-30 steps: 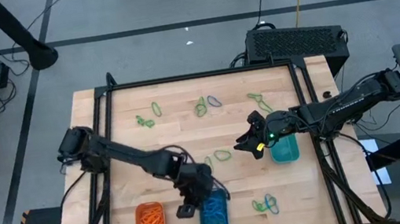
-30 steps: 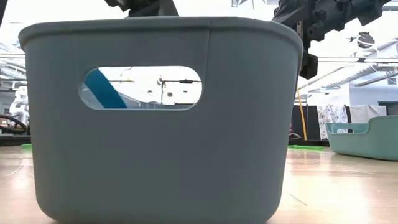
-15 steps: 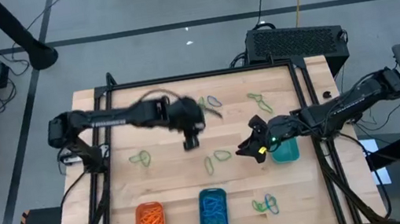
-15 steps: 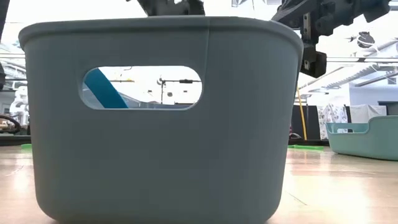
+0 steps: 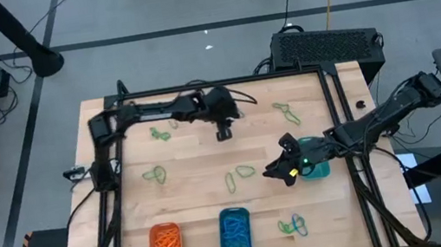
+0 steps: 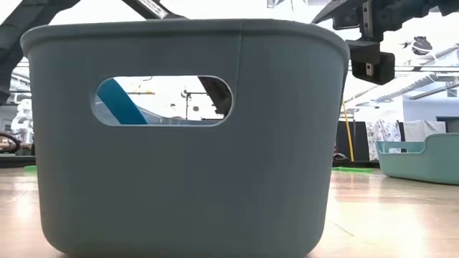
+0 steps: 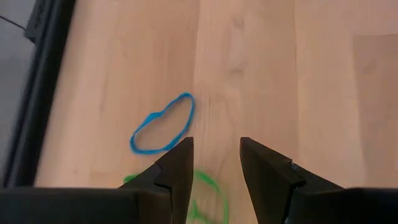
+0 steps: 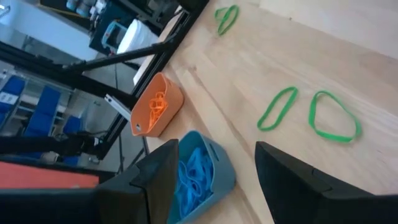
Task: Sort rubber bands into baskets
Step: Put the blue rubber band into the blue bin
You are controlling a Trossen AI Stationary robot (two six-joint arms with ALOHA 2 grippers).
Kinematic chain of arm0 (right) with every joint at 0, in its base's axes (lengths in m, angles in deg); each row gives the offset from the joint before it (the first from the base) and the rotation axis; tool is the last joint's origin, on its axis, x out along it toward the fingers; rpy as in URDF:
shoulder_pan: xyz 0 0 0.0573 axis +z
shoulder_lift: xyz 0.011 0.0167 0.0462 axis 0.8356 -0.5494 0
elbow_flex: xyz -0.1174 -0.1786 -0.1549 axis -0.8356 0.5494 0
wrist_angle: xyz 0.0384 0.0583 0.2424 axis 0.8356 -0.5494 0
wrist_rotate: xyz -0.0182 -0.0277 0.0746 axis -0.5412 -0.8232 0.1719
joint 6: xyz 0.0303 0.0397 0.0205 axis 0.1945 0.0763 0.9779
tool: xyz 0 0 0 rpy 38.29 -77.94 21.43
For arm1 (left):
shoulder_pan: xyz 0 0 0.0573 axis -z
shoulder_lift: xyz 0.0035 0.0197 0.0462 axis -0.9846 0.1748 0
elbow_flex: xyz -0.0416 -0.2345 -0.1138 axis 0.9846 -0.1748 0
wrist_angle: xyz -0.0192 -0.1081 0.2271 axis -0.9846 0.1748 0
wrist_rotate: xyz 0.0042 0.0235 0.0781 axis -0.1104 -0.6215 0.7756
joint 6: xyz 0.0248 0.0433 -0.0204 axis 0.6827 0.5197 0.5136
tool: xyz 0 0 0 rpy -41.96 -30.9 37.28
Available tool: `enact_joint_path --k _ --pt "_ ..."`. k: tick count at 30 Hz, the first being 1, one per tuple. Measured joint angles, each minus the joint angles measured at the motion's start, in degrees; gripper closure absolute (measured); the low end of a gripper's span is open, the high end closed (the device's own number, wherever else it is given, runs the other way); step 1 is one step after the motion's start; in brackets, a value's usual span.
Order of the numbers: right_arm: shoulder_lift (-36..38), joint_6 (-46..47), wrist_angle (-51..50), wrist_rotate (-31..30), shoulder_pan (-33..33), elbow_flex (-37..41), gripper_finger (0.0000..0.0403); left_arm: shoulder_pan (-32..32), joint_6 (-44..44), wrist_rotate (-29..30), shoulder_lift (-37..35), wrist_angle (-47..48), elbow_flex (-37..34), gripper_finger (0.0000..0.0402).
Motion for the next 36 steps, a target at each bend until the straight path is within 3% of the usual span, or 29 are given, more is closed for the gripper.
enact_joint_path --k 6,11,22,27,31,36 --pt "0.0 0.5 -1.0 -1.1 0.3 0.0 0.02 -0.1 -3.7 2.3 8.5 4.1 8.3 0.0262" --pt "0.0 0.2 -2.6 -2.4 0.3 0.0 0.02 -0.1 -4.0 2.4 11.5 6.8 13.0 0.0262" --pt "0.0 -1.3 -3.5 -3.7 -1.1 0.0 0.02 0.2 -4.2 8.8 15.9 18.0 21.3 0.0262" --pt "0.0 -4.3 -4.4 -3.6 -2.3 0.0 0.02 0.5 -12.1 3.1 10.8 22.1 21.5 0.0262" --pt "0.0 -6.8 -5.1 -3.4 -7.2 0.0 0.02 0.3 -13.2 2.6 4.3 26.8 20.5 0.0264" --pt "-0.6 -11.2 -7.0 2.1 -18.1 0.0 0.02 -0.3 -15.6 2.5 -9.9 26.6 9.2 0.0271"
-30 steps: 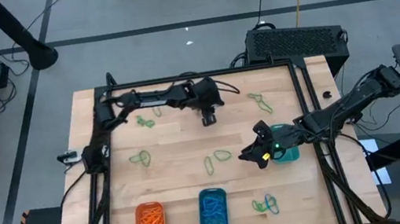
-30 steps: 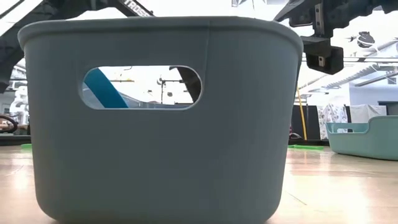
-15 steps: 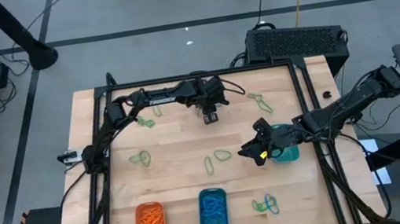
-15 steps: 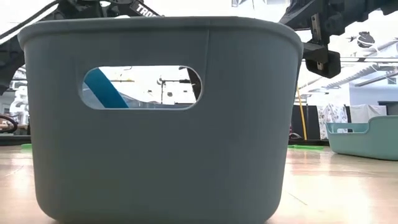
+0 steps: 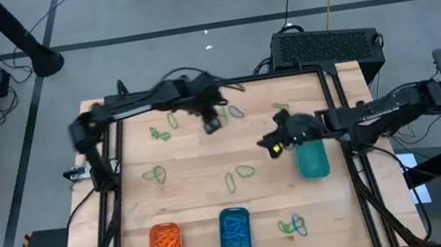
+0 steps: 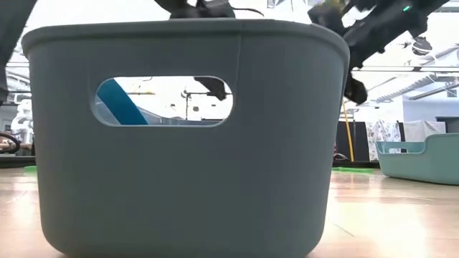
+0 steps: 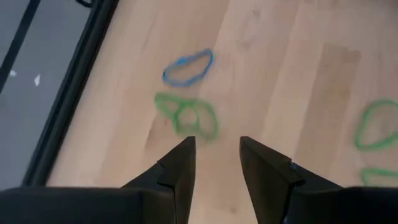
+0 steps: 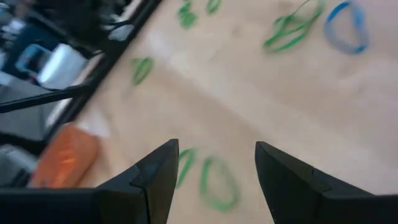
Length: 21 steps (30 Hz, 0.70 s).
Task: Sort rubber bands into baskets
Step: Put the blue rubber band into the blue bin
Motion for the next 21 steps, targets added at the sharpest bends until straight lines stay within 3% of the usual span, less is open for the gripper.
enact_joint_path --k 4,9,13,21 --pt "-3.0 -7.8 0.9 3.3 -8.4 -0.8 0.02 0.8 -5.1 -1.6 -12.7 -7.5 -13.7 0.0271" --pt "-12.6 -20.1 0.8 3.3 -16.0 -5.5 0.02 4.6 -12.5 -4.6 -23.9 -21.2 -26.1 0.0272" --pt "-22.4 -27.4 0.8 3.1 -19.8 -10.4 0.02 8.5 -16.5 -4.7 -28.1 -29.8 -30.4 0.0272" --pt "-38.3 -31.5 0.7 3.2 -23.9 -20.6 0.02 14.9 -21.1 -4.6 -28.3 -30.1 -32.1 0.0272"
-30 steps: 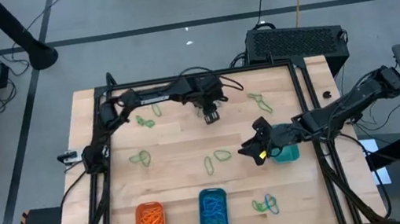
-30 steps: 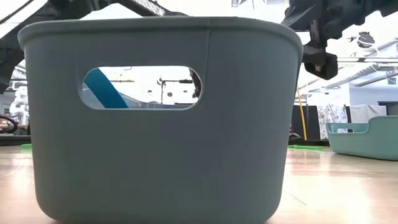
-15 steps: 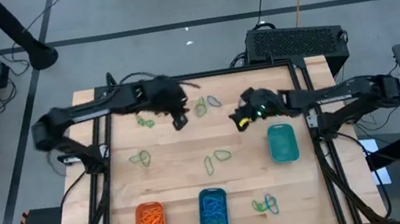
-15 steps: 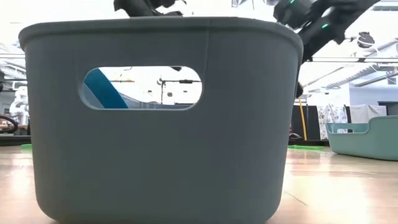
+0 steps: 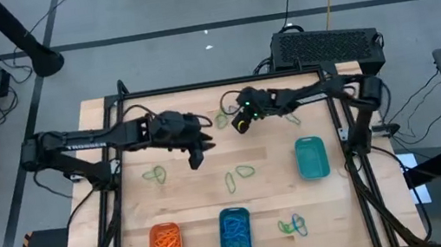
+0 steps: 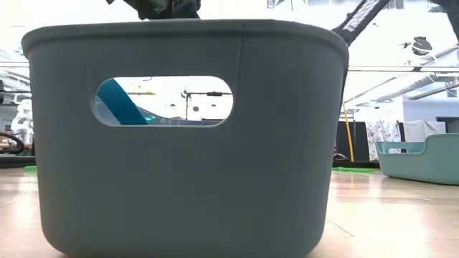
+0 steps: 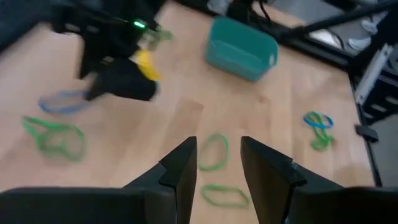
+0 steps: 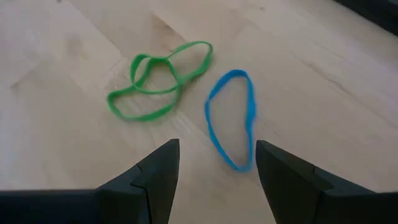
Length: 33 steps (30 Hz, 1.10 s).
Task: Sort rubber bands into baskets
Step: Put the blue rubber band into the blue bin
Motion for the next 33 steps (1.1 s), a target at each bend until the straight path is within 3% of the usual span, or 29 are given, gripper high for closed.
enact_joint_path --k 6,14,16,18,27,33 --pt "-7.1 0.2 -0.9 0.1 0.0 -4.9 0.0225 2.6 -2.0 0.4 0.0 1.6 -0.4 0.0272" --pt "-9.8 3.1 -5.8 -1.2 0.5 -5.7 0.0336 5.0 -1.8 0.4 -2.4 2.8 -0.4 0.0272" --pt "-8.5 2.8 -7.3 -1.1 1.0 -5.5 0.0379 5.0 -1.4 0.6 -3.7 2.7 -0.4 0.0272" --pt "-6.6 2.6 -9.1 -0.5 1.9 -5.2 0.0394 5.0 -0.4 1.4 -5.0 2.8 -0.4 0.0272" --pt "7.8 6.3 -15.4 1.6 7.3 -5.1 0.0402 5.4 2.1 1.7 -6.7 2.2 -0.4 0.0272" --pt "18.6 11.5 -15.7 4.1 14.5 -5.2 0.0402 6.1 -2.0 1.3 -4.8 -5.6 -3.6 0.0272"
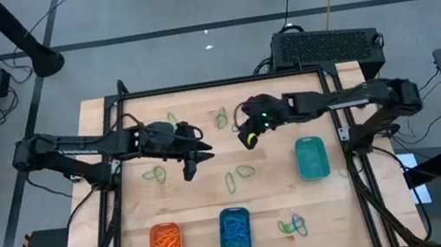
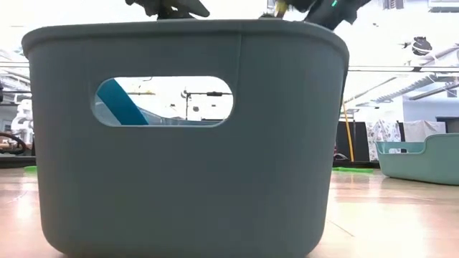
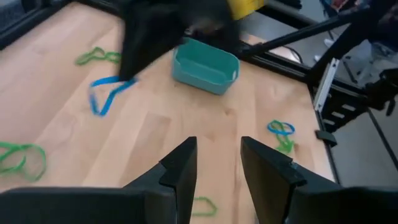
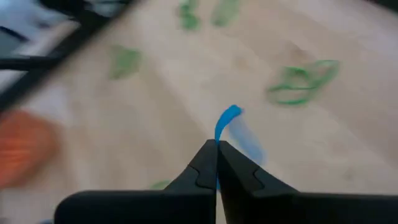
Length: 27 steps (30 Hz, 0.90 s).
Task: Sort rubber bands into baskets
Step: Put the blue rubber band into the blue bin
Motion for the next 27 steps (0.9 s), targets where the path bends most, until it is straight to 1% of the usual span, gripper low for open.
enact_joint_path --k 5,7,12,16,19,24,27 --pt "6.1 5.3 0.9 3.9 5.3 0.0 0.0403 0.3 5.2 -1.2 2.3 -7.9 -3.1 0.0272" --pt "7.2 6.4 1.2 3.9 7.4 0.0 0.0403 0.8 8.7 -1.2 3.5 -11.3 -3.2 0.0272" --pt "7.7 8.6 1.6 3.9 11.6 0.0 0.0403 2.4 21.2 -1.2 6.5 -21.5 -3.1 0.0272" --pt "7.0 10.3 2.0 3.8 14.3 0.0 0.0403 4.0 29.4 -1.1 8.7 -24.8 -2.6 0.0272" --pt "6.8 11.2 2.6 3.8 15.7 0.0 0.0403 5.0 31.6 -1.1 10.9 -24.6 -2.2 0.0272" --pt "6.7 11.6 3.3 3.8 17.1 0.0 0.0402 6.0 31.7 -1.0 14.5 -24.9 -1.1 0.0272" --pt "6.4 12.2 3.9 3.9 17.5 0.0 0.0402 6.0 31.8 1.0 16.0 -25.2 -0.9 0.0272"
